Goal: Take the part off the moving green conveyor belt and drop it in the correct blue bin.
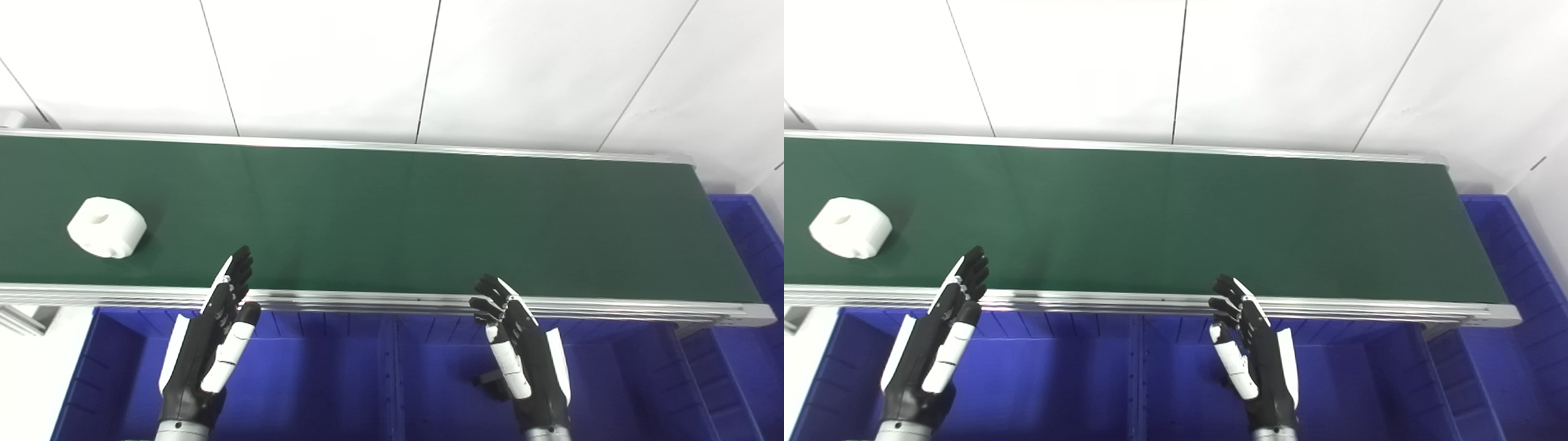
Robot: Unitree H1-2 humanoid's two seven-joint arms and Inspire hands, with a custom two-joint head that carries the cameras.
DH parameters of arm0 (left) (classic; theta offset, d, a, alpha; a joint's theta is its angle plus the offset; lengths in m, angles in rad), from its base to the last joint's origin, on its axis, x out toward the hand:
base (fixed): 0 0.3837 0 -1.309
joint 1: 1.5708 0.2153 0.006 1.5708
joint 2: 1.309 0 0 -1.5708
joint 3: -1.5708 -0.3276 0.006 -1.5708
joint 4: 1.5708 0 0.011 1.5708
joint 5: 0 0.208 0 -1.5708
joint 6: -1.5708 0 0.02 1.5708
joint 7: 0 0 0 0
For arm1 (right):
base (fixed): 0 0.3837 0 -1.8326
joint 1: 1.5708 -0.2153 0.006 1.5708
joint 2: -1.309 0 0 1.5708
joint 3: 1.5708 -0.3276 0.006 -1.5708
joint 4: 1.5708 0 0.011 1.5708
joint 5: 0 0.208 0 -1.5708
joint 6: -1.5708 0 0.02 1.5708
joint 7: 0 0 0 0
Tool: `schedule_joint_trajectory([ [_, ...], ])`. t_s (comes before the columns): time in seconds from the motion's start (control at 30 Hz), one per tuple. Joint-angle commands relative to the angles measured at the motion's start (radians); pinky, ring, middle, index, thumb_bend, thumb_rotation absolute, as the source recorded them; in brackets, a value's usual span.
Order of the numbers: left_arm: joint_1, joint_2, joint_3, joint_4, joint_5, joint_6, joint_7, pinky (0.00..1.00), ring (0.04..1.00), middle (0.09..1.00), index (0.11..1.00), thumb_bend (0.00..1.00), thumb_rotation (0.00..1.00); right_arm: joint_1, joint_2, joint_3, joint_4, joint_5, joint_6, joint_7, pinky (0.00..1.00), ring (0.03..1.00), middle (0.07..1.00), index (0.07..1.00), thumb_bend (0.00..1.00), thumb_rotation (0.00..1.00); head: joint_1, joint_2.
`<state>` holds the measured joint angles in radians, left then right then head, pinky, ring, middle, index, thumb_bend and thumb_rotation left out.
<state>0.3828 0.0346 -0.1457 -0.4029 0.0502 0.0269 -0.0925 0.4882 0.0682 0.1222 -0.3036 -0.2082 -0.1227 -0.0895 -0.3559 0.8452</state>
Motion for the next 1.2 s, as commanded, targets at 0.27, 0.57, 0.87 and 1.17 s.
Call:
schedule_joint_trajectory([
  [0.27, -0.009, 0.007, -0.004, -0.030, -0.004, -0.011, -0.008, 0.97, 0.970, 0.957, 0.948, 0.55, 0.81, 0.002, 0.006, 0.006, -0.029, 0.005, 0.005, 0.005, 0.74, 0.783, 0.832, 0.842, 0.79, 0.89, 0.005, -0.005],
  [0.57, 0.005, -0.006, -0.023, 0.005, 0.020, -0.046, 0.001, 0.97, 0.966, 0.958, 0.954, 0.58, 0.80, 0.010, -0.016, -0.006, 0.009, 0.016, -0.036, 0.005, 0.74, 0.790, 0.842, 0.847, 0.78, 0.90, 0.117, -0.089],
  [0.87, 0.025, -0.046, -0.059, 0.084, 0.060, -0.109, 0.029, 0.94, 0.942, 0.931, 0.924, 0.62, 0.74, 0.014, -0.060, -0.036, 0.104, 0.047, -0.120, 0.001, 0.74, 0.798, 0.833, 0.849, 0.79, 0.92, 0.221, -0.214],
  [1.17, 0.010, -0.087, -0.076, 0.143, 0.119, -0.134, 0.066, 0.86, 0.908, 0.906, 0.886, 0.66, 0.71, -0.013, -0.090, -0.068, 0.181, 0.060, -0.169, 0.003, 0.73, 0.784, 0.828, 0.844, 0.79, 0.92, 0.291, -0.265],
])
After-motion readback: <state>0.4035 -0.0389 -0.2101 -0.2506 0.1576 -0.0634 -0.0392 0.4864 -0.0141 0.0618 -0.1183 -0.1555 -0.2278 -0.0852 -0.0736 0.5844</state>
